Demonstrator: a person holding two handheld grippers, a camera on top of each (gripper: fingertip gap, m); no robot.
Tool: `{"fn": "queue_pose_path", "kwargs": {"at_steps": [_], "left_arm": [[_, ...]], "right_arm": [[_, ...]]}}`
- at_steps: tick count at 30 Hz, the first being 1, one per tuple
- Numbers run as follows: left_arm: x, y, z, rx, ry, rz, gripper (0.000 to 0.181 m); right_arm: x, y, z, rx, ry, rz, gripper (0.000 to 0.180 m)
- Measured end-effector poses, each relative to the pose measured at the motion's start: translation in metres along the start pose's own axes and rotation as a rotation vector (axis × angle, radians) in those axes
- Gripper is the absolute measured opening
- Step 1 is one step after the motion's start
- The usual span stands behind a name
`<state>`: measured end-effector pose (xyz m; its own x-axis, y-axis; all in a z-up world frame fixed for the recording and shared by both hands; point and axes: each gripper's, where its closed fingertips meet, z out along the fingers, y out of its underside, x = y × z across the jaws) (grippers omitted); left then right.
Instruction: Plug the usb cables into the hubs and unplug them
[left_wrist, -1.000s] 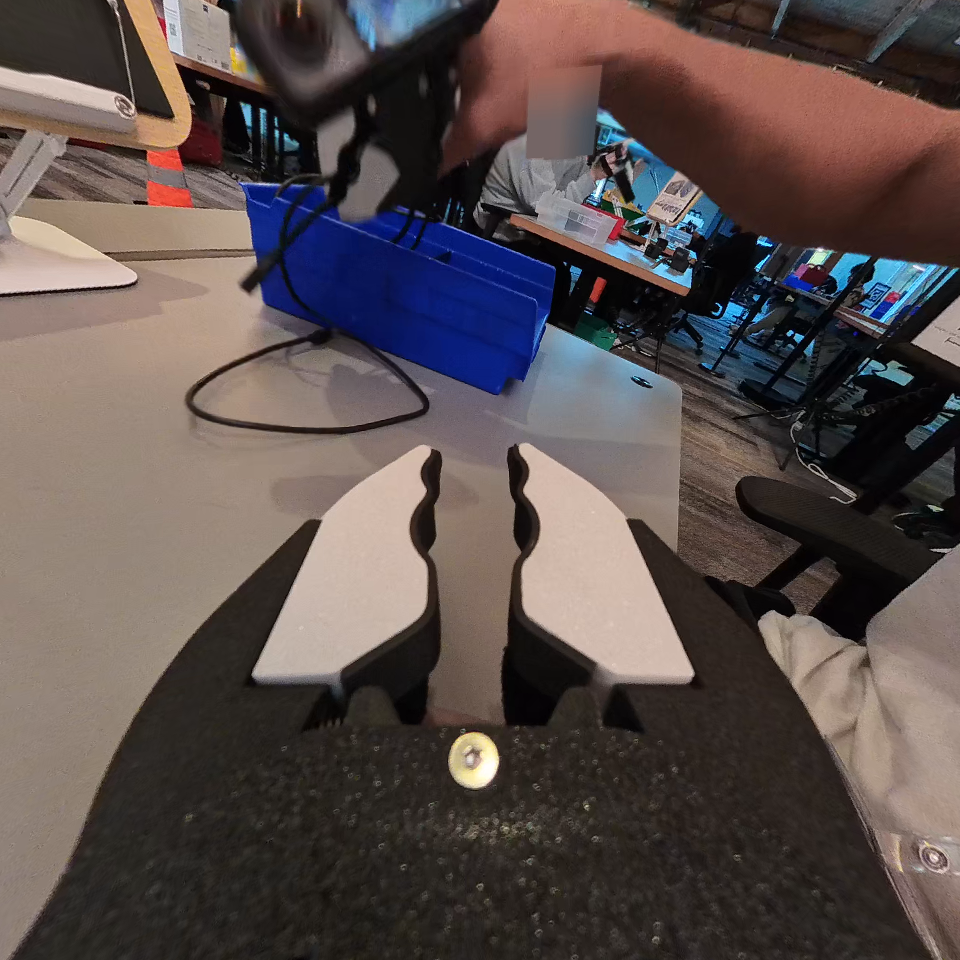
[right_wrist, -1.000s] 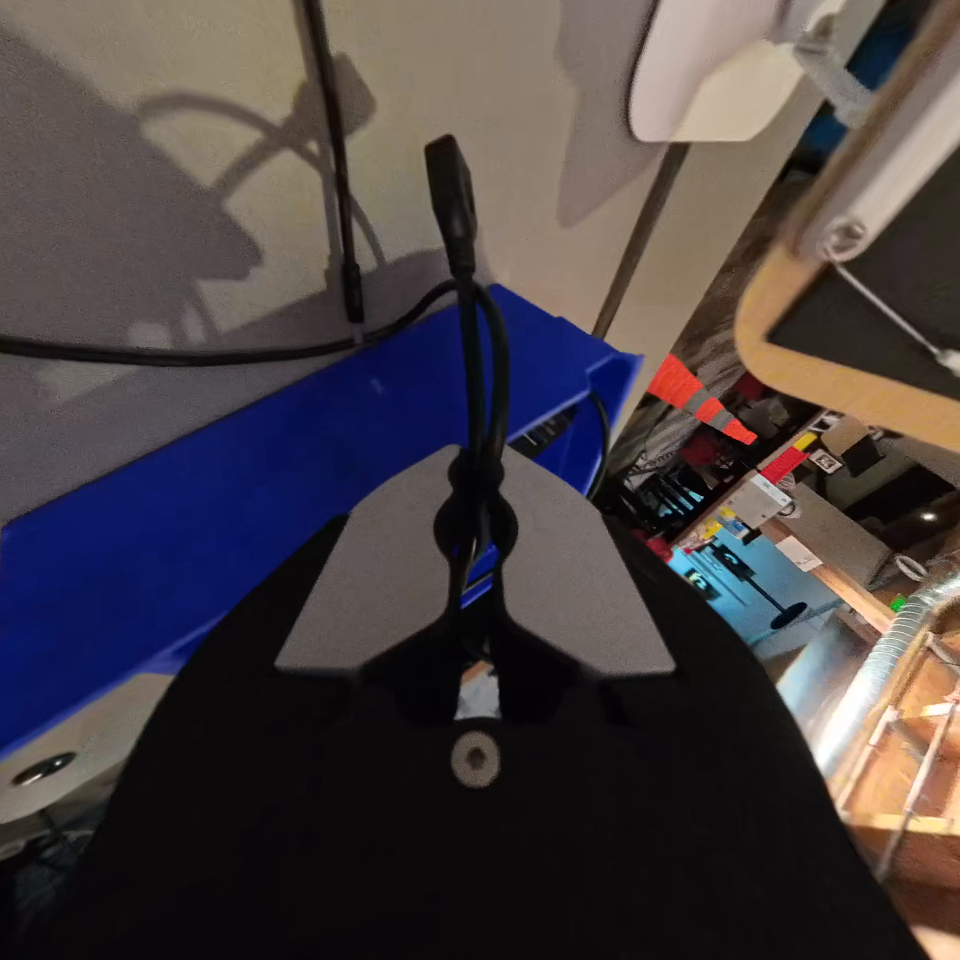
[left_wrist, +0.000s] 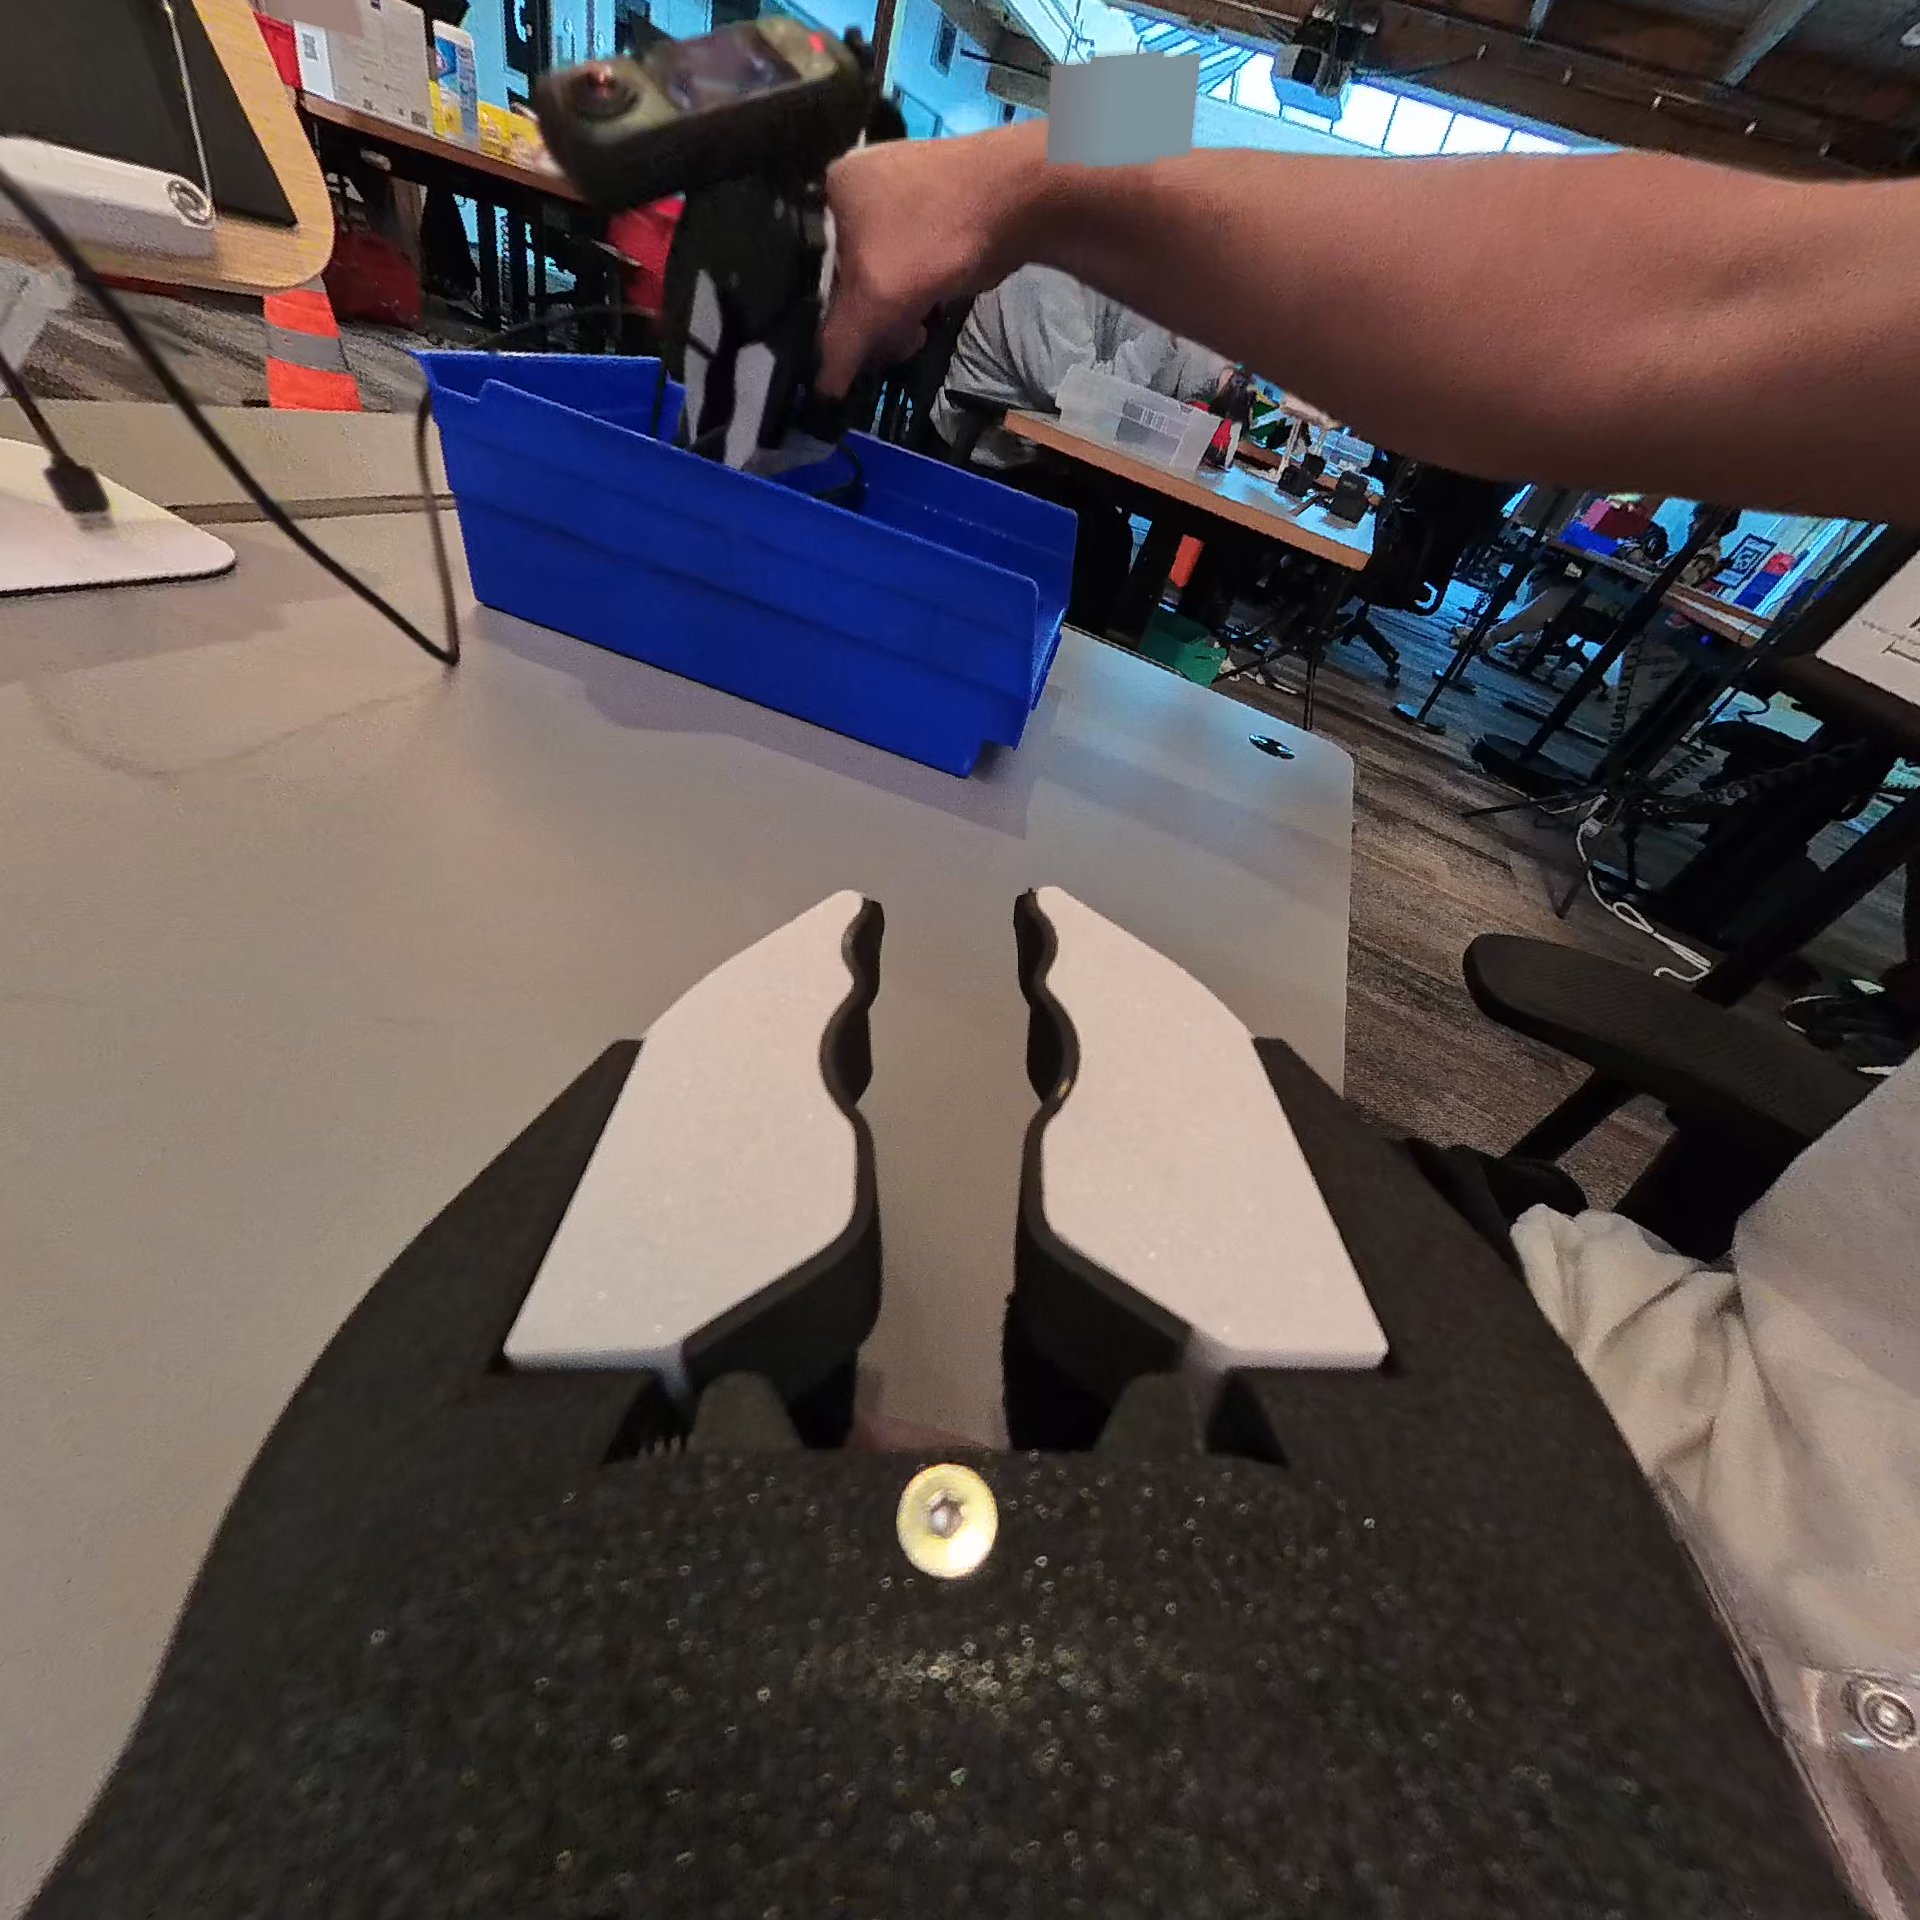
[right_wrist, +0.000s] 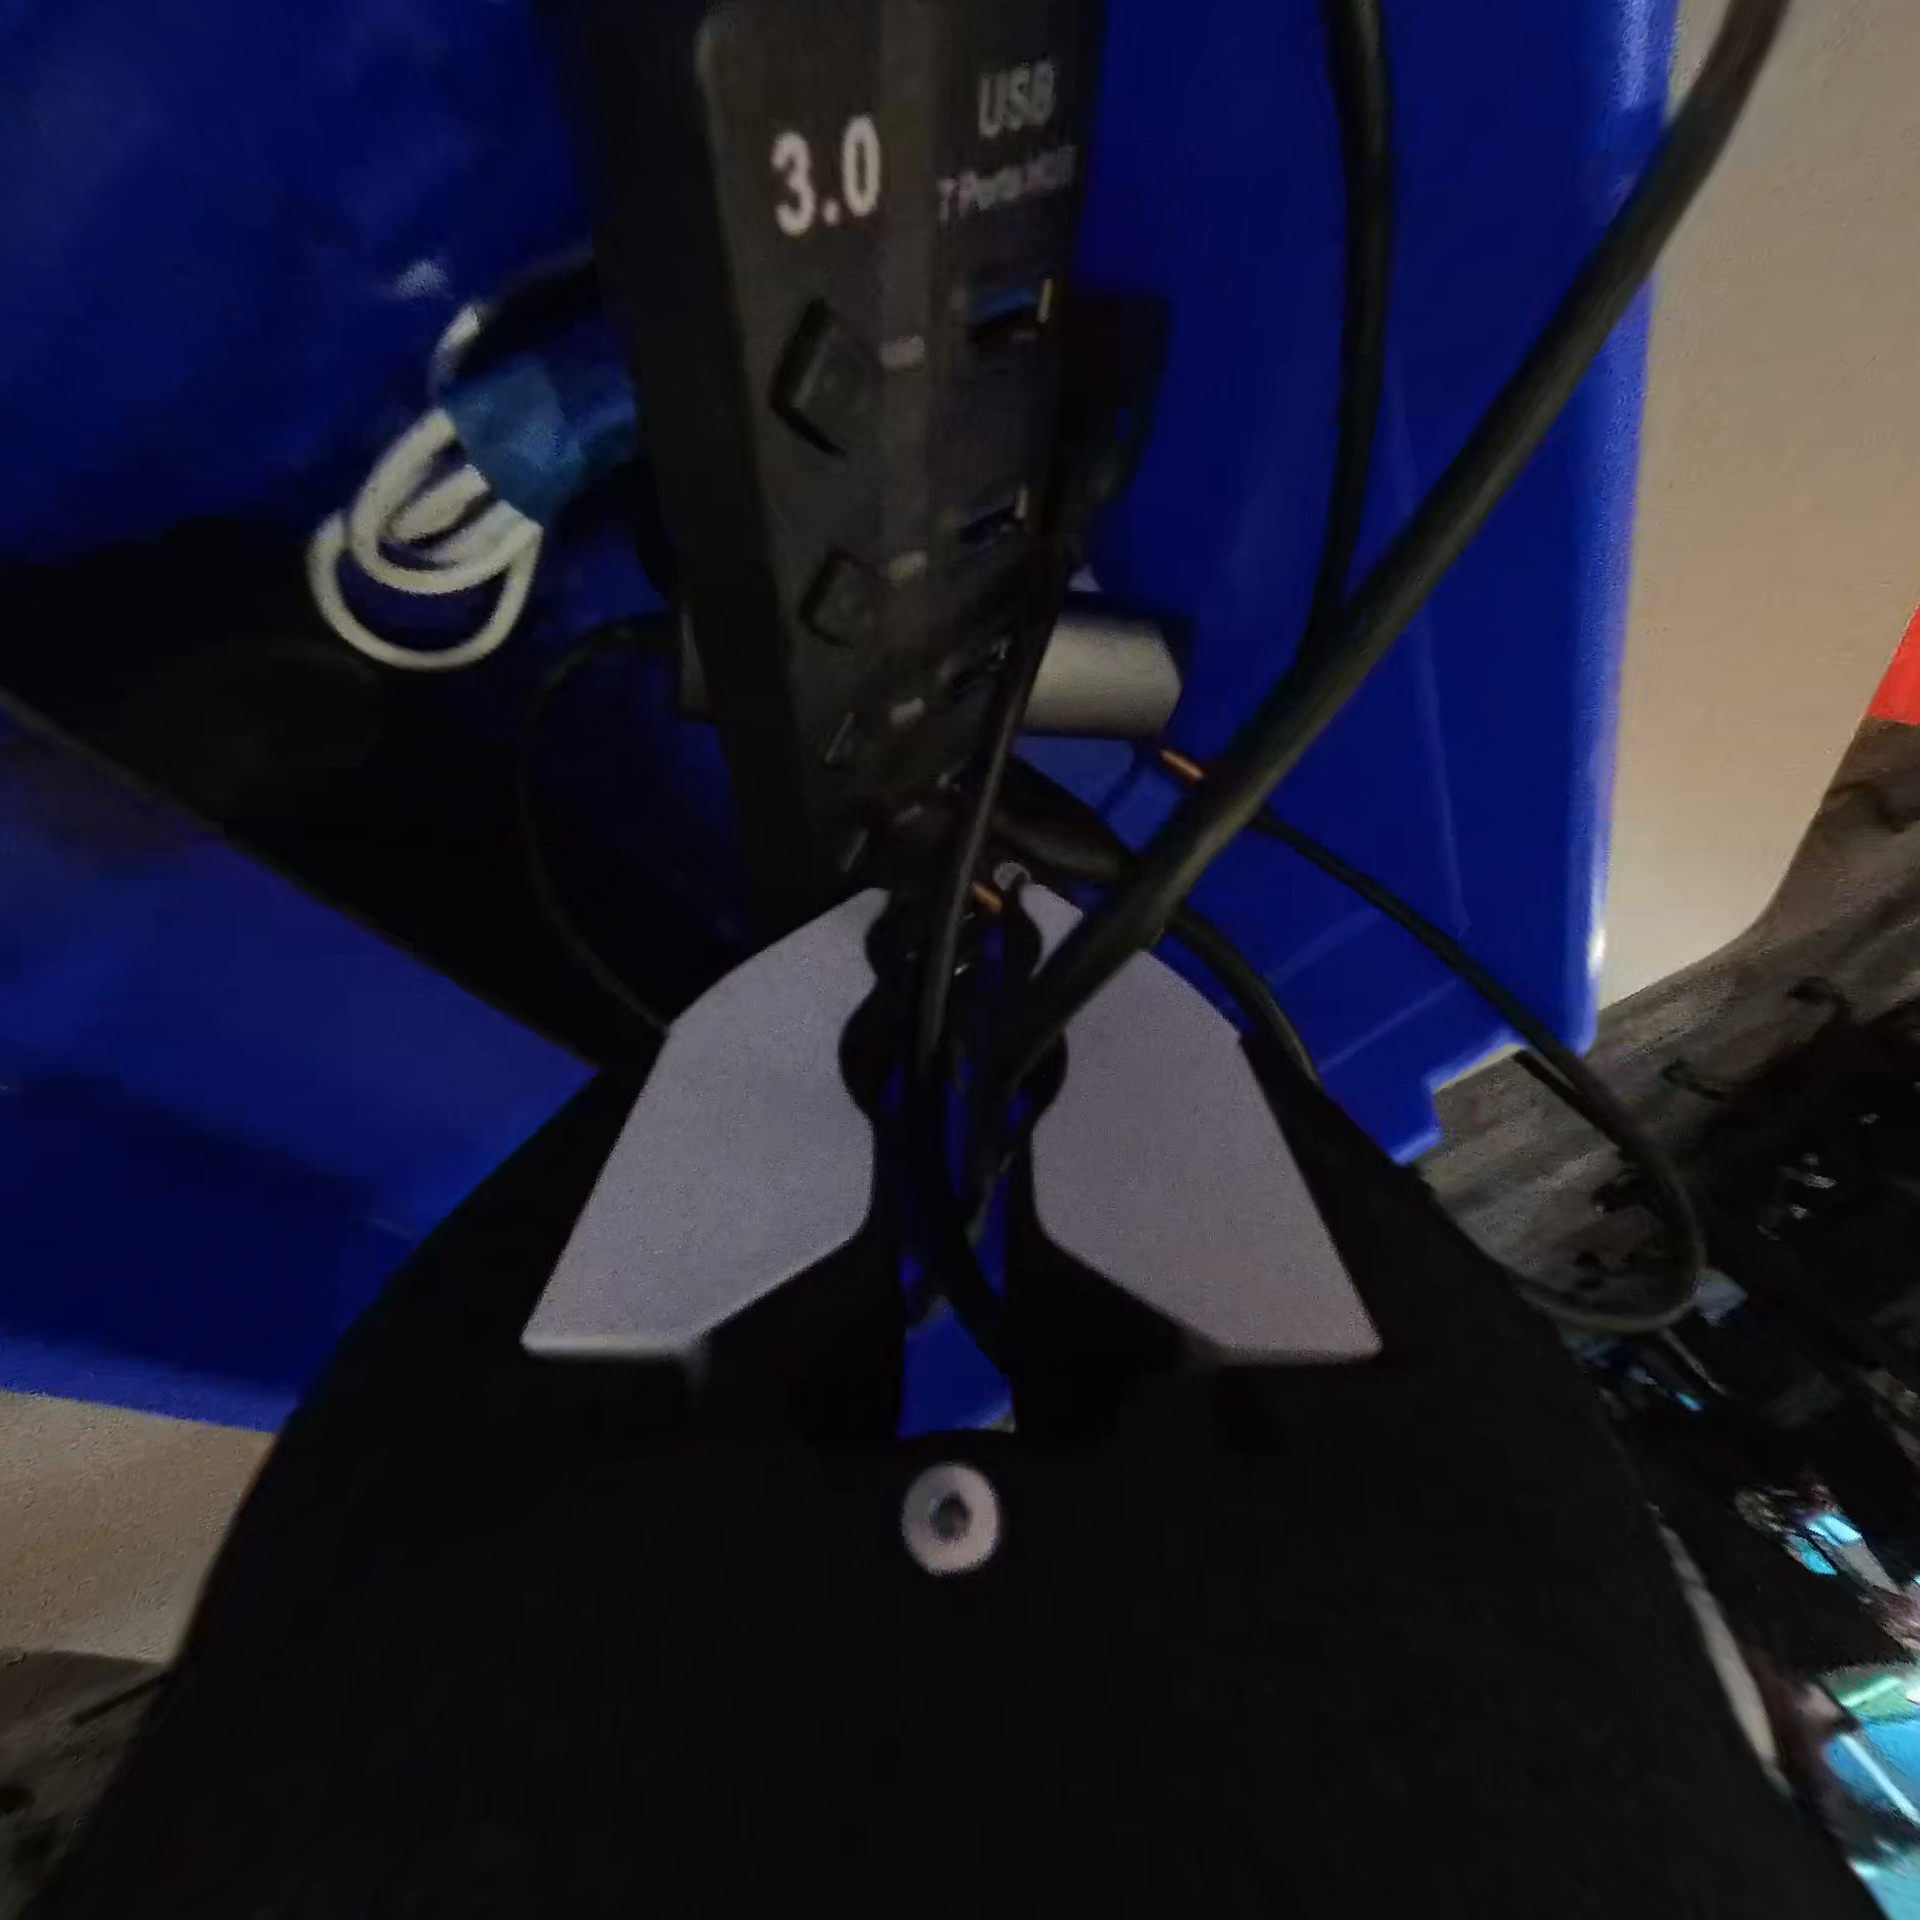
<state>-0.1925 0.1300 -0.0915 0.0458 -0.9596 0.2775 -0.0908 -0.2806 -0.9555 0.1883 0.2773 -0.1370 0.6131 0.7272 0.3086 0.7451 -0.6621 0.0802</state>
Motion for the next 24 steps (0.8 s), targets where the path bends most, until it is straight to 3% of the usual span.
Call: {"fn": "queue_pose_path", "kwargs": {"at_steps": [1,2,6,9,12,16,18,19,21,24], "left_arm": [[0.000,0.000,0.000,0.002,0.001,-0.003,0.025],[-0.001,-0.001,-0.001,0.005,0.002,-0.007,0.025],[-0.004,-0.002,-0.001,0.010,0.004,-0.021,0.025],[-0.004,-0.002,-0.001,0.010,0.003,-0.018,0.025],[-0.004,-0.002,-0.001,0.010,0.000,-0.018,0.025],[-0.002,-0.003,-0.003,0.010,-0.001,-0.010,0.025],[-0.004,-0.003,-0.003,0.011,-0.003,-0.014,0.025],[-0.004,-0.002,-0.003,0.011,-0.001,-0.017,0.025],[-0.005,-0.002,-0.002,0.008,0.001,-0.019,0.025],[-0.005,0.000,-0.001,0.002,0.007,-0.022,0.025]], "right_arm": [[0.001,0.002,-0.007,0.006,-0.011,0.041,0.038],[0.000,0.003,-0.016,0.008,-0.042,0.077,0.045],[-0.017,-0.010,-0.058,0.060,-0.146,0.103,0.046],[-0.016,-0.037,-0.091,0.111,-0.083,0.084,0.048],[0.006,-0.057,-0.111,0.107,0.082,0.034,0.048],[0.018,-0.064,-0.108,-0.025,0.050,0.110,0.052],[0.022,-0.073,-0.119,-0.086,0.138,0.068,0.052],[0.018,-0.088,-0.125,-0.063,0.172,0.027,0.052],[-0.019,-0.141,-0.132,0.106,0.082,-0.052,0.045],[-0.061,-0.201,-0.104,0.174,0.029,-0.114,0.052]]}}
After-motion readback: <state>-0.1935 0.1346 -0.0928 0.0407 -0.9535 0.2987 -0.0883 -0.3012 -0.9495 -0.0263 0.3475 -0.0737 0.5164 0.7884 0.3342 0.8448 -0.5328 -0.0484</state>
